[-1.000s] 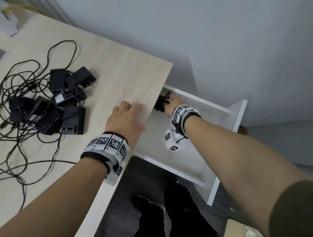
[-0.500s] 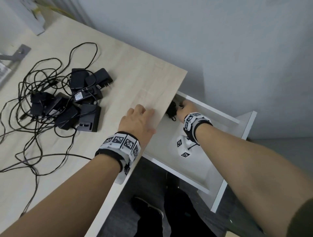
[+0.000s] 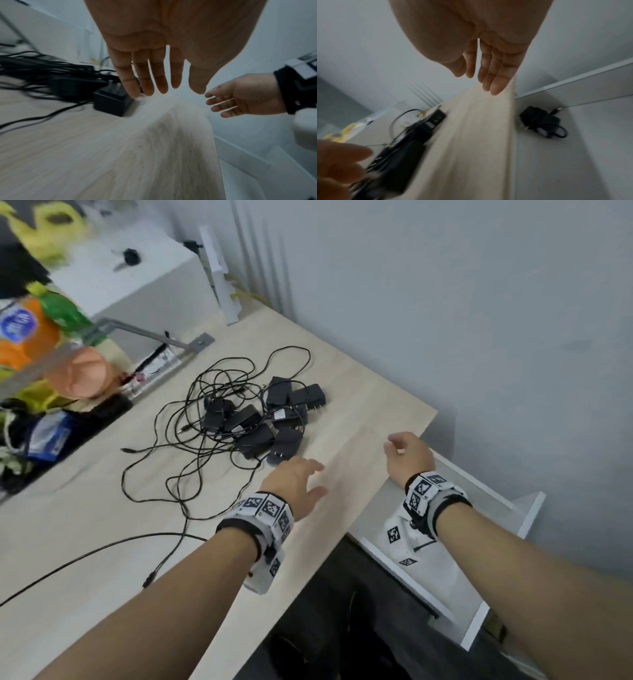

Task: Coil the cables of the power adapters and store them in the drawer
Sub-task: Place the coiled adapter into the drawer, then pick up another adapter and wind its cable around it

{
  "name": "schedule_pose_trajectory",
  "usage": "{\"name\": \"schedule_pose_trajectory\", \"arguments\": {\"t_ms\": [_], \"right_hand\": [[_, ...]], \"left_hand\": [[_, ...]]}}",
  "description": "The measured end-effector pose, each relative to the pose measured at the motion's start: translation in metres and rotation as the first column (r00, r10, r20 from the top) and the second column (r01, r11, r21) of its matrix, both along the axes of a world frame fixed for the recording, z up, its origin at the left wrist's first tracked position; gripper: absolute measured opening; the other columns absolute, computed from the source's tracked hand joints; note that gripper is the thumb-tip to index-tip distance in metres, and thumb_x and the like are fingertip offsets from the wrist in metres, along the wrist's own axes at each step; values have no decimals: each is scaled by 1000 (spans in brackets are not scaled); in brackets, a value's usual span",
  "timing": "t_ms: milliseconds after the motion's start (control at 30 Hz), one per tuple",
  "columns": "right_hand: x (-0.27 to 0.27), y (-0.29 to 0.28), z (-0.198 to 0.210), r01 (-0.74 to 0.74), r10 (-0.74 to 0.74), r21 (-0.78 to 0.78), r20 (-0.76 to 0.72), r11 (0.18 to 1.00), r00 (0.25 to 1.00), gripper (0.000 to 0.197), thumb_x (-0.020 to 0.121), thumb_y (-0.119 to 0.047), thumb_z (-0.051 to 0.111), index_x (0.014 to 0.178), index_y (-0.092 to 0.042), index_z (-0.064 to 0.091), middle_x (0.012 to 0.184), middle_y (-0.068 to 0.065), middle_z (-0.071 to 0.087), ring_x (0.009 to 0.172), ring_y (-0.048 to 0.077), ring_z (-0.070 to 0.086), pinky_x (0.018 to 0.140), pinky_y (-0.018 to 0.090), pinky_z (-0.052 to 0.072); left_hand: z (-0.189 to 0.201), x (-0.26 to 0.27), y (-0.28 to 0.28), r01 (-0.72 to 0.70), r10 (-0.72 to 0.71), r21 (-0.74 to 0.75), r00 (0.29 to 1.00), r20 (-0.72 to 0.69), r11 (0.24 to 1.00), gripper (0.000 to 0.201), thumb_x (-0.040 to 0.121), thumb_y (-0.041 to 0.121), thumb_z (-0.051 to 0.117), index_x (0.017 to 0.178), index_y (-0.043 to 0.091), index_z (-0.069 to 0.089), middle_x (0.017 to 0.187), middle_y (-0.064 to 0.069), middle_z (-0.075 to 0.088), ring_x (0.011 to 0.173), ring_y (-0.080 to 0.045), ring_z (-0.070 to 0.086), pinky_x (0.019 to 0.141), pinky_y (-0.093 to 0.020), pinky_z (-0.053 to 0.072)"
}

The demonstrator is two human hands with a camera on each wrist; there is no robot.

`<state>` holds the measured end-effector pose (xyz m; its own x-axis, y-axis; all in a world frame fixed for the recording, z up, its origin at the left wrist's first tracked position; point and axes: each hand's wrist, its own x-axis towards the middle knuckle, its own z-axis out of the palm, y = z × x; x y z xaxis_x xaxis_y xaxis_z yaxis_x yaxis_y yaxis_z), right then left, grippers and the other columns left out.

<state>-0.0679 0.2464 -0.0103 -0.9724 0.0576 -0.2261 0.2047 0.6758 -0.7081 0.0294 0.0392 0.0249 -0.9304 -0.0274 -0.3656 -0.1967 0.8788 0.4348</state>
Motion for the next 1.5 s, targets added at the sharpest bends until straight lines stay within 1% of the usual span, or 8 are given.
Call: {"name": "schedule_pose_trajectory", "arguments": {"t_ms": [167, 467, 600, 867, 1033, 1200, 1367, 1500], "right_hand": [[46, -68, 39, -241, 238, -31, -82, 970, 968, 22, 94, -26, 57, 114, -20, 62, 112, -5, 63, 84, 12, 60, 83, 22, 41], [71, -134, 45, -492, 498, 86, -84, 866, 863, 27, 93, -26, 59, 119, -19, 60, 111, -6, 59, 85, 10, 59, 84, 27, 50], [40, -149, 38, -517, 530, 155, -58, 842, 846, 29, 92, -27, 59, 120, -20, 59, 118, -1, 60, 101, 17, 61, 91, 34, 50], [-49, -148, 20, -481, 522, 288, -86, 828, 848, 32, 91, -25, 60, 122, -18, 59, 125, 4, 55, 115, 23, 53, 94, 34, 44], [-96, -148, 16, -509, 548, 317, -42, 800, 835, 41, 88, -18, 60, 128, -20, 54, 132, 5, 50, 119, 26, 49, 100, 37, 43], [-125, -151, 9, -643, 652, 381, 127, 664, 748, 70, 84, -12, 62, 147, -19, 33, 151, 4, 31, 133, 28, 35, 106, 36, 34], [-139, -161, -4, -697, 694, 466, 214, 546, 687, 73, 79, -5, 64, 144, -22, 33, 137, 9, 40, 121, 32, 43, 95, 41, 45], [-140, -162, -4, -664, 670, 425, 161, 615, 725, 54, 78, -9, 67, 128, -16, 49, 125, 9, 41, 105, 31, 54, 88, 37, 48]], "left_hand": [[10, 51, -58, -187, 205, 187, 975, -84, 964, 24, 87, 38, 64, 108, 27, 66, 91, 14, 65, 83, -8, 61, 85, -29, 51], [7, 90, -113, -384, 432, 311, 897, -98, 869, 14, 87, 33, 66, 99, 26, 70, 86, 16, 66, 80, -4, 63, 81, -27, 52], [-2, 72, -123, -395, 444, 283, 886, -135, 874, 19, 88, 33, 64, 106, 26, 67, 103, 11, 66, 93, -8, 62, 88, -31, 50], [-21, 6, -117, -267, 256, -14, 935, -245, 964, 54, 83, 31, 67, 134, 20, 52, 141, -5, 45, 131, -26, 40, 108, -40, 36], [-21, -37, -110, -276, 256, -78, 945, -204, 958, 65, 85, 38, 63, 143, 26, 37, 149, -2, 34, 137, -22, 32, 111, -42, 33], [-26, -50, -119, -234, 219, -182, 971, -98, 955, 65, 88, 41, 59, 145, 29, 31, 145, 2, 39, 132, -22, 36, 108, -39, 35], [-33, -44, -115, -194, 179, -208, 980, -87, 959, 63, 90, 41, 57, 145, 26, 32, 140, 2, 43, 130, -22, 34, 110, -34, 30], [-31, -46, -117, -239, 229, -154, 970, -78, 959, 66, 90, 37, 59, 147, 24, 28, 138, 1, 45, 129, -22, 34, 111, -34, 31]]}}
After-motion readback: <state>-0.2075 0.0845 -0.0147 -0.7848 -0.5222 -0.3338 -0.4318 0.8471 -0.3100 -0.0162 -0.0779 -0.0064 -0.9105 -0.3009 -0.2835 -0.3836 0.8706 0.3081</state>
